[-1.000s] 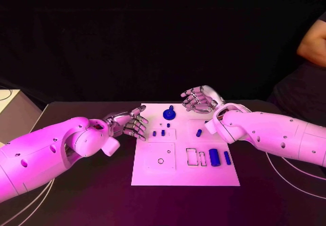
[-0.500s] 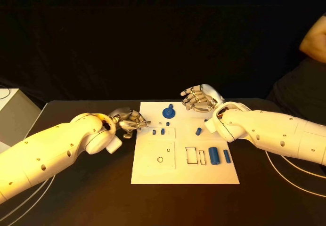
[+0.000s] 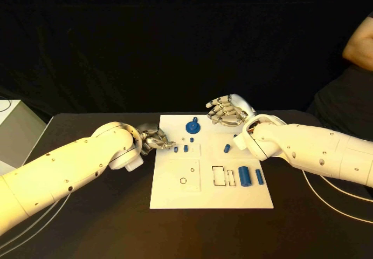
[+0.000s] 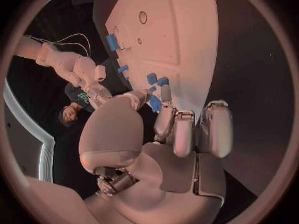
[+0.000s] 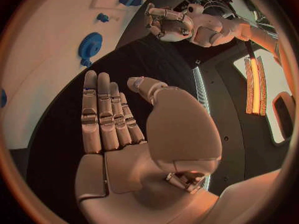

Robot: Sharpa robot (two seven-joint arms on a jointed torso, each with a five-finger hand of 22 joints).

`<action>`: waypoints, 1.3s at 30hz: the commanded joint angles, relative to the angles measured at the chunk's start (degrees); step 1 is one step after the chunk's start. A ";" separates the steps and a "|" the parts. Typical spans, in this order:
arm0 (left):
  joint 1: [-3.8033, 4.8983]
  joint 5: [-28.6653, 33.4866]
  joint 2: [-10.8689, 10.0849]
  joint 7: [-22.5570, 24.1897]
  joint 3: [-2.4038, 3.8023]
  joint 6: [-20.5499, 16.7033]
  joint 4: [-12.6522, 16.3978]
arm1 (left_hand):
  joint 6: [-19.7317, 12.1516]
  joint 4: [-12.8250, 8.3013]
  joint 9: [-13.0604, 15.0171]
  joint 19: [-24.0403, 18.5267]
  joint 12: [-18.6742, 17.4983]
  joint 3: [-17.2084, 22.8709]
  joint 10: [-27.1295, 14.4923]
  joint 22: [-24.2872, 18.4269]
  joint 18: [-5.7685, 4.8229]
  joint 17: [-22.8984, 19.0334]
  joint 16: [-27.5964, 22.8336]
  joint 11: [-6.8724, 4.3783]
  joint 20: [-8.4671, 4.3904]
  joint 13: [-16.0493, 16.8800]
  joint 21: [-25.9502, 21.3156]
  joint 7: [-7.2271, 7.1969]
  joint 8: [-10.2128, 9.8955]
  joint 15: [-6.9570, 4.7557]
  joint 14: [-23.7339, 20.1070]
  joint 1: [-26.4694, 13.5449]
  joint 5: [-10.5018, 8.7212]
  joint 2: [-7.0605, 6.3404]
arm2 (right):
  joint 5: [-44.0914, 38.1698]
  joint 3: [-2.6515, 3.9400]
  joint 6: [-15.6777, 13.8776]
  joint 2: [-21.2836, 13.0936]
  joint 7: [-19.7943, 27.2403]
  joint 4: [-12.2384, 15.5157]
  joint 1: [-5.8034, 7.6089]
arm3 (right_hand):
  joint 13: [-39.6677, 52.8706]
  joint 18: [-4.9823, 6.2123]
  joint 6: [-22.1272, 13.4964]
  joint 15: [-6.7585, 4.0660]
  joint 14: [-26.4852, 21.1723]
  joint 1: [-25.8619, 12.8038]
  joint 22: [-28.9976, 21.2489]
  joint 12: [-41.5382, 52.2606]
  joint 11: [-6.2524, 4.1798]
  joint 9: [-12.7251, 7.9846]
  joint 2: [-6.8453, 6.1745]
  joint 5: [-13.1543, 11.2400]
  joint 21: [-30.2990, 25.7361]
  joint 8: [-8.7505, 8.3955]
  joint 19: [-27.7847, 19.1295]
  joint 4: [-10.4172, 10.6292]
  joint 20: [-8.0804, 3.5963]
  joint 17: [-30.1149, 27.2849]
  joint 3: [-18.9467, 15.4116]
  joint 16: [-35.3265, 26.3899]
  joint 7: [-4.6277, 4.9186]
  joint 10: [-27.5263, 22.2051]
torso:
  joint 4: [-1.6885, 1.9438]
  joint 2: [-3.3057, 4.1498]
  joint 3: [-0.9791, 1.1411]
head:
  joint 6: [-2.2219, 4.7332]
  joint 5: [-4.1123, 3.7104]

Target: Assemble the parts on the task board

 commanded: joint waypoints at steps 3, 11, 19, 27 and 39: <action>0.78 -1.55 1.79 -5.47 -0.08 6.81 -1.65 | -0.13 0.17 1.51 1.15 0.38 -2.59 0.41 6.78 -0.87 15.05 0.37 0.20 -0.08 1.47 0.32 0.37 -0.52 -0.20 6.05 -3.73 -0.73 -0.95 | -0.56 0.02 0.52 0.20 0.24 -0.04 -0.02 | -0.07 0.19 -0.13 0.06 0.32 0.47 -0.05 -0.02 0.05 -0.09 0.01 0.25 -0.16 0.29 0.43 -0.34 0.01 -0.08 0.02 -0.19 0.51 0.25 | -0.01 0.00 -0.03 | -0.22 0.09; 1.46 -2.20 3.27 -6.45 -0.57 8.40 -3.35 | -0.55 0.17 2.55 0.88 0.00 -4.39 -0.34 6.58 -0.78 15.05 0.37 0.40 0.02 0.93 0.08 0.55 -1.21 -0.01 6.05 -5.31 -1.13 -1.03 | -0.57 0.03 0.50 0.32 0.22 -0.13 -0.02 | -0.30 0.13 -0.11 0.07 0.43 0.60 -0.12 0.00 0.06 -0.12 0.05 0.27 -0.10 0.31 0.50 -0.61 -0.04 -0.11 -0.13 -0.35 0.53 0.35 | 0.01 0.00 -0.03 | -0.37 0.14; 1.76 -1.69 4.52 -6.46 -0.65 7.80 -4.76 | -1.55 0.07 3.51 0.15 -0.81 -5.48 -1.80 5.74 -0.50 15.05 0.37 0.81 0.16 -0.56 -0.84 0.98 -2.09 0.35 6.05 -5.33 -1.21 -1.05 | -0.57 0.03 0.53 0.38 0.21 -0.25 -0.02 | -0.30 0.13 -0.11 0.07 0.43 0.60 -0.12 0.00 0.06 -0.12 0.05 0.27 -0.10 0.31 0.50 -0.61 -0.04 -0.11 -0.13 -0.35 0.53 0.35 | -0.03 0.04 -0.01 | -0.43 0.18; 1.98 -1.63 5.65 -6.43 -0.66 7.63 -5.87 | -1.94 -0.04 4.64 -0.34 -1.15 -5.35 -2.52 5.29 -0.35 15.05 0.37 1.09 0.41 -0.81 -1.37 1.27 -2.72 0.63 6.05 -3.52 -0.79 0.09 | -0.57 0.03 0.61 0.47 0.18 -0.30 -0.02 | -0.30 0.13 -0.11 0.07 0.43 0.60 -0.12 0.00 0.06 -0.12 0.05 0.27 -0.10 0.31 0.50 -0.61 -0.04 -0.11 -0.13 -0.35 0.53 0.35 | -0.04 0.00 -0.01 | -0.51 0.29; 2.16 -1.45 7.10 -6.43 -0.68 9.43 -6.96 | -2.08 -0.85 6.67 -0.75 -1.62 -3.87 -3.16 5.00 -0.22 15.05 0.37 1.15 0.64 -0.82 -1.75 1.32 -3.79 0.74 6.05 1.97 -0.65 0.11 | -0.57 0.03 0.67 0.60 0.13 -0.32 -0.02 | -0.41 0.11 -0.13 0.10 0.46 0.51 -0.16 -0.01 0.08 -0.14 0.11 0.29 -0.09 0.30 0.50 -0.59 -0.04 -0.12 -0.20 -0.42 0.55 0.38 | -0.04 0.04 -0.01 | -0.77 0.27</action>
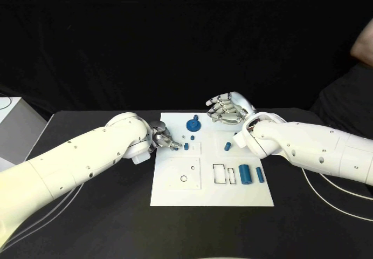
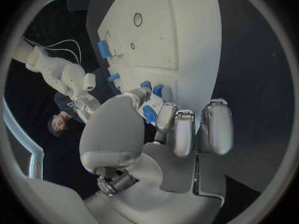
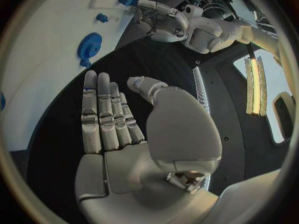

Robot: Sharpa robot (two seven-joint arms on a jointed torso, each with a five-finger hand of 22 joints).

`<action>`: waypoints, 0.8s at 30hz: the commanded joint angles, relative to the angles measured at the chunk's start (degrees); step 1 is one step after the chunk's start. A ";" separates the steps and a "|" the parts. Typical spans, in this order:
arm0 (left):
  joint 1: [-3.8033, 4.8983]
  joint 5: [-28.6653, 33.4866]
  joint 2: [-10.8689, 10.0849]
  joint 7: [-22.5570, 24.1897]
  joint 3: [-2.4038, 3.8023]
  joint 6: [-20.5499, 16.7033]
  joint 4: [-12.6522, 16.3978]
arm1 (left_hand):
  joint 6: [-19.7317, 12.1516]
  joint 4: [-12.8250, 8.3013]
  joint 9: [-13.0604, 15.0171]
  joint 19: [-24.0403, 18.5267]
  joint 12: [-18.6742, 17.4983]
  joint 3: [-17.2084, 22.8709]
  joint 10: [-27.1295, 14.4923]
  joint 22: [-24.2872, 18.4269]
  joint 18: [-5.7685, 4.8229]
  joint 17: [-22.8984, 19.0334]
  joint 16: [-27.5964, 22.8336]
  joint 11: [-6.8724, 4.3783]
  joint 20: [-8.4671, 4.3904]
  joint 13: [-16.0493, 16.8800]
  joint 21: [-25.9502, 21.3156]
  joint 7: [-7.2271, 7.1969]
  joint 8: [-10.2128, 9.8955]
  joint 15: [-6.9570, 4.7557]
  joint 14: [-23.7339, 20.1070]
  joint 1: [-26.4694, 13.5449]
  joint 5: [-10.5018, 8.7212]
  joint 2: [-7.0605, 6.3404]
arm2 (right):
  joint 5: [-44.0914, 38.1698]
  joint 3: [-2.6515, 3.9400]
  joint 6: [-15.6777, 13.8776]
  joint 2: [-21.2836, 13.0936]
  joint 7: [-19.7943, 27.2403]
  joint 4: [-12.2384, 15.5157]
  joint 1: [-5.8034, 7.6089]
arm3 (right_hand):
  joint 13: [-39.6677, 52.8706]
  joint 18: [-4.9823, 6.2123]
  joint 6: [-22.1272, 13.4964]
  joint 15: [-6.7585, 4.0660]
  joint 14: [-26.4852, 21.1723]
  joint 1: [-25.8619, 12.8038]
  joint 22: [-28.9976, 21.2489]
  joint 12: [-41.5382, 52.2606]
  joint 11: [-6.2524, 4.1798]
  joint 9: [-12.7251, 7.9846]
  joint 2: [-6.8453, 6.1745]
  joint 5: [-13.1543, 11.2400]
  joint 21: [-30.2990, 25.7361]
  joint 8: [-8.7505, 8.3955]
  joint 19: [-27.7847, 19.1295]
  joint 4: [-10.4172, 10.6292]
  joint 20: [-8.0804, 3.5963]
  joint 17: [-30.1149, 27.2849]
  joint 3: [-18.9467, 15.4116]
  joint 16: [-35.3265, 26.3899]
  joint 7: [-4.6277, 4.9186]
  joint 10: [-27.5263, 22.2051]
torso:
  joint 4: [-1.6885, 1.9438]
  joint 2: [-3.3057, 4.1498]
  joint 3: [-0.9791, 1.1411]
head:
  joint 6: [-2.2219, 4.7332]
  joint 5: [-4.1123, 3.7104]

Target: Assemble the parts on the task board

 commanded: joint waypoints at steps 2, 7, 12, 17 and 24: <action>0.10 0.21 0.50 -0.07 -0.02 2.16 -0.28 | -0.41 -0.01 0.14 -0.33 -0.41 0.47 -0.58 5.02 -0.23 15.07 0.37 0.02 0.23 -0.04 -0.21 0.09 -0.24 0.31 6.06 0.81 0.14 -0.08 | -0.49 0.03 0.68 0.10 0.22 0.03 -0.02 | -0.06 0.11 -0.09 0.09 0.46 0.51 -0.10 -0.01 0.08 -0.07 0.11 0.29 -0.09 0.30 0.51 -0.35 -0.04 -0.07 0.05 -0.20 0.59 0.38 | 0.00 0.02 -0.02 | -0.10 -0.04; 0.09 0.26 0.79 -0.09 -0.09 2.37 -0.66 | -0.40 0.01 0.18 -0.32 -0.41 0.49 -0.58 5.03 -0.23 15.07 0.37 0.02 0.23 -0.03 -0.20 0.09 -0.26 0.31 6.06 0.86 0.13 -0.08 | -0.49 0.03 0.68 0.12 0.20 0.05 -0.01 | -0.06 0.11 -0.09 0.09 0.46 0.51 -0.10 -0.01 0.08 -0.07 0.11 0.29 -0.09 0.30 0.51 -0.35 -0.04 -0.07 0.05 -0.20 0.59 0.38 | 0.01 -0.01 -0.03 | -0.14 -0.14; 0.08 0.09 0.88 -0.12 -0.12 2.24 -0.80 | -0.35 0.06 0.28 -0.40 -0.52 0.58 -0.72 4.93 -0.20 15.07 0.37 0.02 0.23 -0.28 -0.31 0.08 -0.29 0.31 6.06 1.04 0.10 0.02 | -0.46 0.03 0.68 0.06 0.24 0.08 -0.01 | -0.15 0.09 -0.08 0.11 0.50 0.38 -0.14 0.00 0.10 -0.09 0.20 0.31 -0.09 0.31 0.50 -0.28 -0.03 -0.08 -0.01 -0.26 0.60 0.40 | 0.03 -0.02 -0.07 | -0.31 -0.28; 0.06 -0.34 1.11 -0.17 -0.14 2.17 -1.23 | -0.21 0.21 0.76 -0.38 -0.60 1.16 -0.69 5.00 -0.21 15.07 0.37 -0.05 0.19 -0.18 -0.24 0.00 -0.46 0.27 6.06 1.99 0.08 0.70 | -0.44 0.03 0.70 0.05 0.24 0.11 -0.01 | -0.18 0.08 -0.08 0.12 0.52 0.30 -0.15 0.00 0.10 -0.09 0.24 0.31 -0.09 0.31 0.51 -0.22 -0.02 -0.08 -0.04 -0.27 0.61 0.42 | 0.00 -0.02 -0.05 | -0.37 -0.37; 0.06 -0.60 1.61 -0.22 -0.21 1.87 -2.10 | -0.24 0.27 1.64 -0.39 -0.80 2.46 -0.65 5.02 -0.20 15.07 0.37 -0.16 0.10 -0.02 -0.23 -0.11 -0.87 0.17 6.06 3.52 0.14 2.20 | -0.44 0.03 0.74 0.07 0.23 0.13 -0.01 | -0.18 0.08 -0.08 0.12 0.52 0.30 -0.15 0.00 0.10 -0.09 0.24 0.31 -0.09 0.31 0.51 -0.22 -0.02 -0.08 -0.04 -0.27 0.61 0.42 | -0.01 0.01 -0.04 | -0.45 -0.45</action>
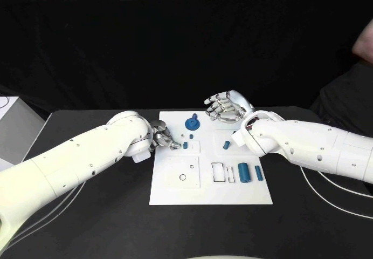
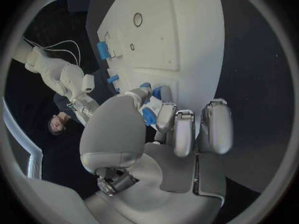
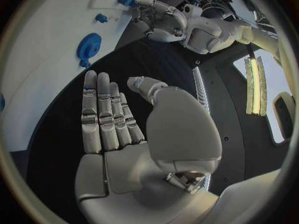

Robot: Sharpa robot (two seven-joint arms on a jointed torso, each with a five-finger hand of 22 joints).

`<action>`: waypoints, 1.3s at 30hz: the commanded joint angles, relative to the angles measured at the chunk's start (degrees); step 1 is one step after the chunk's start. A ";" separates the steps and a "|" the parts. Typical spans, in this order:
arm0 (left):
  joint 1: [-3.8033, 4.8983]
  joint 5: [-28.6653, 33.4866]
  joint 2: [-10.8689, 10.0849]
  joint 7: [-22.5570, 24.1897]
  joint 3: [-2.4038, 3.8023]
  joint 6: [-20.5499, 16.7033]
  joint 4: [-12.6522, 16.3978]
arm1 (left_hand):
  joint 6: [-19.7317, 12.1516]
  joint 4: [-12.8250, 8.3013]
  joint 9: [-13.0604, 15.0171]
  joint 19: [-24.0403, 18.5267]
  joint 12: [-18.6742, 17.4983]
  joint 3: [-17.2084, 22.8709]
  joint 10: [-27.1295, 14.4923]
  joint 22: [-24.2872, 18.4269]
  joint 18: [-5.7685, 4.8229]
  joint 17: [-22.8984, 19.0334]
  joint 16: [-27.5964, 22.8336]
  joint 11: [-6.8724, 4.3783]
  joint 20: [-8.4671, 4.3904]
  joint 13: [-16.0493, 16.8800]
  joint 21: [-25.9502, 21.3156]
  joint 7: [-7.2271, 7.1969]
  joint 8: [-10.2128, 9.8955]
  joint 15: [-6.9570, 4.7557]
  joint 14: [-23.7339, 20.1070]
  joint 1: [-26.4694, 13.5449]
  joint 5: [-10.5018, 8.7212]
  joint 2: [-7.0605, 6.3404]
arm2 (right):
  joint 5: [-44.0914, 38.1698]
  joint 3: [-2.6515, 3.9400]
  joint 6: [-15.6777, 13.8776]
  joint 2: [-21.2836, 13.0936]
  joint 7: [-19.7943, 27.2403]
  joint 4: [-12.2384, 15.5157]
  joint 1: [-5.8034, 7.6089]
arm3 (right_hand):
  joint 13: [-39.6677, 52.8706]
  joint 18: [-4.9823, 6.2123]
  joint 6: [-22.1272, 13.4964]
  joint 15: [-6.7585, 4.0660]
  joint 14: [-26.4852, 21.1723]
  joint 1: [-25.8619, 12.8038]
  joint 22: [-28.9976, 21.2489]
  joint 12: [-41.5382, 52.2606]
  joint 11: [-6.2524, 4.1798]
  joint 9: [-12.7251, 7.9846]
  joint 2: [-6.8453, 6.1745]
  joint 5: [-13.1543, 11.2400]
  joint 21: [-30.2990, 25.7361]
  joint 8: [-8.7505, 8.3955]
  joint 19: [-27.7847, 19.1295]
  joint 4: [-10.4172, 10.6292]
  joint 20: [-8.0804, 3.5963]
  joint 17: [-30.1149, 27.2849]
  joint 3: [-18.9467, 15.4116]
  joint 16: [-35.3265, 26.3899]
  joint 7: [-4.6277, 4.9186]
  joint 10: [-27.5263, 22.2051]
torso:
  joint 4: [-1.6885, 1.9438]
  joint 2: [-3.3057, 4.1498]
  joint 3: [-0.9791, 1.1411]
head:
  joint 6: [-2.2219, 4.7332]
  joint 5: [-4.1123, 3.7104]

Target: Assemble the parts on the task board

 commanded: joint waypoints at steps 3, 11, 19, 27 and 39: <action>-0.05 -0.51 0.33 -0.15 -0.13 0.39 -0.53 | -0.39 -0.29 0.48 -0.22 -0.40 1.07 -0.27 5.00 -0.20 15.07 0.37 -0.17 -0.14 0.13 -0.28 -0.13 -0.61 0.15 6.06 1.48 0.19 0.65 | -0.42 0.02 0.76 0.01 0.24 0.07 -0.01 | -0.09 0.08 -0.01 -0.08 0.32 0.30 -0.06 0.00 0.10 -0.09 0.24 0.31 -0.09 0.31 0.51 -0.23 -0.02 -0.08 -0.05 -0.27 0.68 0.42 | 0.03 -0.02 0.03 | -0.11 -0.10; -0.05 1.85 0.31 0.31 -0.17 0.09 -0.65 | -1.48 -2.95 2.36 -0.95 -1.88 6.60 -1.89 4.21 0.06 14.32 0.15 0.18 0.04 -1.54 -1.19 0.32 -1.98 0.45 5.78 5.07 0.36 0.86 | -0.41 0.02 1.10 0.03 0.10 0.09 -0.01 | -0.09 0.08 -0.01 -0.08 0.32 0.30 -0.06 0.00 0.10 -0.09 0.24 0.31 -0.09 0.31 0.51 -0.23 -0.02 -0.08 -0.05 -0.27 0.68 0.42 | 0.07 -0.06 0.00 | -0.29 -0.13; -0.05 4.24 0.13 0.56 -0.19 0.63 -0.30 | -1.68 -8.25 5.63 -0.98 -2.60 15.09 -1.48 4.33 0.06 14.62 0.23 0.44 0.26 -1.08 -1.11 0.71 -2.20 0.63 5.89 5.93 0.50 0.13 | -0.41 0.02 1.20 0.03 0.04 0.06 -0.01 | -0.09 0.08 -0.01 -0.08 0.32 0.30 -0.06 0.00 0.10 -0.09 0.24 0.31 -0.09 0.31 0.51 -0.23 -0.02 -0.08 -0.05 -0.27 0.68 0.42 | 0.05 -0.04 -0.03 | -0.33 -0.12; -0.05 7.16 -0.48 1.07 -0.18 -0.25 0.75 | -1.17 -11.15 7.19 -0.88 -2.84 19.86 -1.00 4.55 0.02 14.86 0.30 0.50 0.44 -0.83 -0.88 0.88 -2.45 0.77 5.98 4.66 0.53 0.07 | -0.41 0.02 1.29 0.08 -0.04 0.00 -0.01 | -0.09 0.08 -0.01 -0.08 0.32 0.30 -0.06 0.00 0.10 -0.09 0.24 0.31 -0.09 0.31 0.51 -0.23 -0.02 -0.08 -0.05 -0.27 0.68 0.42 | 0.02 0.00 -0.02 | -0.29 -0.06; 0.65 10.57 -2.63 1.17 2.00 2.94 2.80 | -1.78 -12.34 8.07 -2.51 -4.18 22.10 -2.56 2.78 0.56 12.70 -0.47 0.98 0.94 -2.79 -2.86 1.34 -3.77 1.14 5.14 3.46 -3.65 2.89 | -0.58 0.02 1.25 0.03 -0.38 -0.17 -0.01 | -0.33 0.07 -0.01 -0.07 0.40 0.02 -0.19 -0.01 0.10 -0.13 0.28 0.34 -0.11 0.32 0.49 -0.15 -0.01 -0.09 -0.22 -0.42 0.67 0.43 | 0.06 -0.05 0.05 | -0.32 -0.10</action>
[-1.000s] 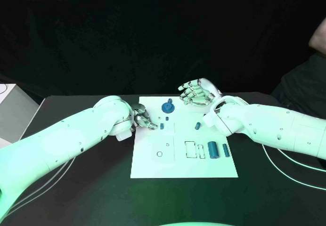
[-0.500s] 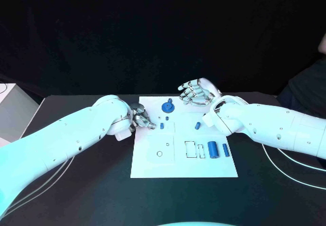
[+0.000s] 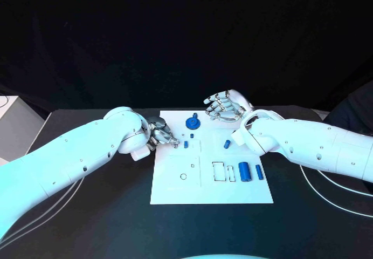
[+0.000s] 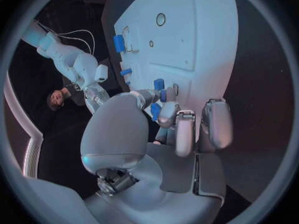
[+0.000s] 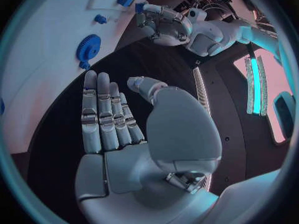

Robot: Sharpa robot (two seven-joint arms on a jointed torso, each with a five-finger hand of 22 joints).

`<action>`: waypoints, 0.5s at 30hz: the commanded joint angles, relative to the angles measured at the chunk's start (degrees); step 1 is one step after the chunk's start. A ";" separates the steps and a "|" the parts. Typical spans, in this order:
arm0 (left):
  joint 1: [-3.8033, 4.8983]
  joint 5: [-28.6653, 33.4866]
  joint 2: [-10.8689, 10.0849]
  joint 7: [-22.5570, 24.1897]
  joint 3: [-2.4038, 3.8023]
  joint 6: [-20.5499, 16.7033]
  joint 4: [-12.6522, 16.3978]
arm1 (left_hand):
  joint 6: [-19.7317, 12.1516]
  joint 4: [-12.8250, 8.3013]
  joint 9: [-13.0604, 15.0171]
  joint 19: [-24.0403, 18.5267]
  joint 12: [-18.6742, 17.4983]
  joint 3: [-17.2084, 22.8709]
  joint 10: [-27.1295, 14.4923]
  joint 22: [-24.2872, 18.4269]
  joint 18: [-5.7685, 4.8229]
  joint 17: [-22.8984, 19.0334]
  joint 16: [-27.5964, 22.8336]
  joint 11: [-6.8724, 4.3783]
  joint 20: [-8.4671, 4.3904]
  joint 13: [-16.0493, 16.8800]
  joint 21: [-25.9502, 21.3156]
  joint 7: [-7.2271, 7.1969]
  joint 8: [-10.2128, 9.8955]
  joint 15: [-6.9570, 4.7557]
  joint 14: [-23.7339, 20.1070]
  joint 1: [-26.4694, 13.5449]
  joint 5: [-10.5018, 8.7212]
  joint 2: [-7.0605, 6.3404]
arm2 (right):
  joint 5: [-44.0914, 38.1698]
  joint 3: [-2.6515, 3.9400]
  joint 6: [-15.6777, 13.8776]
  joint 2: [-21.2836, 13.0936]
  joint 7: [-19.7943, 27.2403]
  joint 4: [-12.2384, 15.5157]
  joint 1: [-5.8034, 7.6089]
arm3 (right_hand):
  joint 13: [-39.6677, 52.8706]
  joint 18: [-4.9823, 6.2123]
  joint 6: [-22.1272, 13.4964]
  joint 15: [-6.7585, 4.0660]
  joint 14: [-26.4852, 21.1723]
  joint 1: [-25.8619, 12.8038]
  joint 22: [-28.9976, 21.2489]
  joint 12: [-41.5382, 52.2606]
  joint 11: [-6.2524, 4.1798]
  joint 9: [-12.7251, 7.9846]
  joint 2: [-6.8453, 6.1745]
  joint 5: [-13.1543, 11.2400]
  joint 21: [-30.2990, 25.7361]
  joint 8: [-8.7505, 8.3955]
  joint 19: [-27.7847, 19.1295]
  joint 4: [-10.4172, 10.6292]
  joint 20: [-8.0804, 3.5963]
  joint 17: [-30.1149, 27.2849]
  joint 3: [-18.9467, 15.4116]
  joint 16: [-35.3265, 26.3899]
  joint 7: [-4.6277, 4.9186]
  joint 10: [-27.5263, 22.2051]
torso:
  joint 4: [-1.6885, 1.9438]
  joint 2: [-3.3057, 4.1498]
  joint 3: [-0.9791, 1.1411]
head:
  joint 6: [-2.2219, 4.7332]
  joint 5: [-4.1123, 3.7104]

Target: Assemble the parts on the task board

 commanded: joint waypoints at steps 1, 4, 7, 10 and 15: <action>0.66 3.50 -0.62 0.73 0.56 3.75 0.07 | -0.73 -10.41 0.51 -1.12 -0.98 10.55 -1.78 2.40 0.68 12.30 -0.56 0.46 0.21 -1.74 -1.21 0.51 -0.93 0.46 4.89 -0.23 -2.03 1.73 | -0.57 0.02 0.73 -0.09 0.00 0.03 -0.01 | -0.06 0.07 0.00 -0.07 0.40 0.03 -0.09 -0.01 0.10 -0.06 0.28 0.33 -0.11 0.32 0.49 -0.15 -0.01 -0.09 -0.22 -0.19 0.68 0.43 | 0.01 -0.02 0.04 | -0.04 0.04; 1.42 4.35 -1.14 0.73 1.03 6.66 -0.22 | -1.04 -11.07 0.77 -1.53 -1.56 10.89 -2.78 2.00 0.82 11.94 -0.70 0.43 0.34 -2.87 -1.67 0.46 -1.16 0.45 4.71 -0.12 -2.13 1.98 | -0.61 0.02 0.72 -0.19 -0.06 0.04 -0.01 | -0.06 0.07 0.00 -0.07 0.40 0.03 -0.09 -0.01 0.10 -0.06 0.28 0.33 -0.11 0.32 0.49 -0.15 -0.01 -0.09 -0.22 -0.19 0.68 0.43 | 0.01 -0.02 0.04 | -0.11 0.00; 2.05 5.41 -1.38 0.78 1.27 9.19 -0.85 | -1.05 -11.47 0.91 -1.78 -1.68 11.10 -3.06 1.75 0.92 11.99 -0.68 0.39 0.38 -3.14 -1.97 0.41 -1.21 0.43 4.72 -0.03 -2.09 2.09 | -0.62 0.02 0.73 -0.24 -0.09 0.06 -0.01 | -0.06 0.07 0.00 -0.07 0.40 0.03 -0.09 -0.01 0.10 -0.06 0.28 0.33 -0.11 0.32 0.49 -0.15 -0.01 -0.09 -0.22 -0.19 0.68 0.43 | 0.04 -0.04 0.04 | -0.14 -0.02; 2.47 6.57 -1.24 0.66 1.38 11.88 -1.94 | -0.91 -11.87 1.05 -1.94 -1.67 11.39 -3.17 1.60 0.98 11.97 -0.69 0.35 0.40 -3.08 -2.13 0.36 -1.24 0.40 4.69 -0.09 -1.99 2.14 | -0.63 0.02 0.74 -0.24 -0.11 0.07 -0.01 | -0.06 0.07 0.00 -0.07 0.40 0.03 -0.09 -0.01 0.10 -0.06 0.28 0.33 -0.11 0.32 0.49 -0.15 -0.01 -0.09 -0.22 -0.19 0.68 0.43 | 0.03 -0.02 0.00 | -0.14 -0.03; 3.18 7.67 -0.12 0.43 1.41 16.33 -4.63 | -0.68 -12.38 1.73 -2.35 -1.91 12.90 -3.97 1.31 1.10 11.61 -0.83 0.39 0.43 -3.47 -2.49 0.36 -1.28 0.43 4.49 -1.69 -1.95 2.50 | -0.64 0.02 0.76 -0.22 -0.15 0.06 -0.01 | -0.06 0.07 0.00 -0.07 0.40 0.03 -0.09 -0.01 0.10 -0.06 0.28 0.33 -0.11 0.32 0.49 -0.15 -0.01 -0.09 -0.22 -0.19 0.68 0.43 | 0.03 0.02 -0.03 | -0.18 -0.06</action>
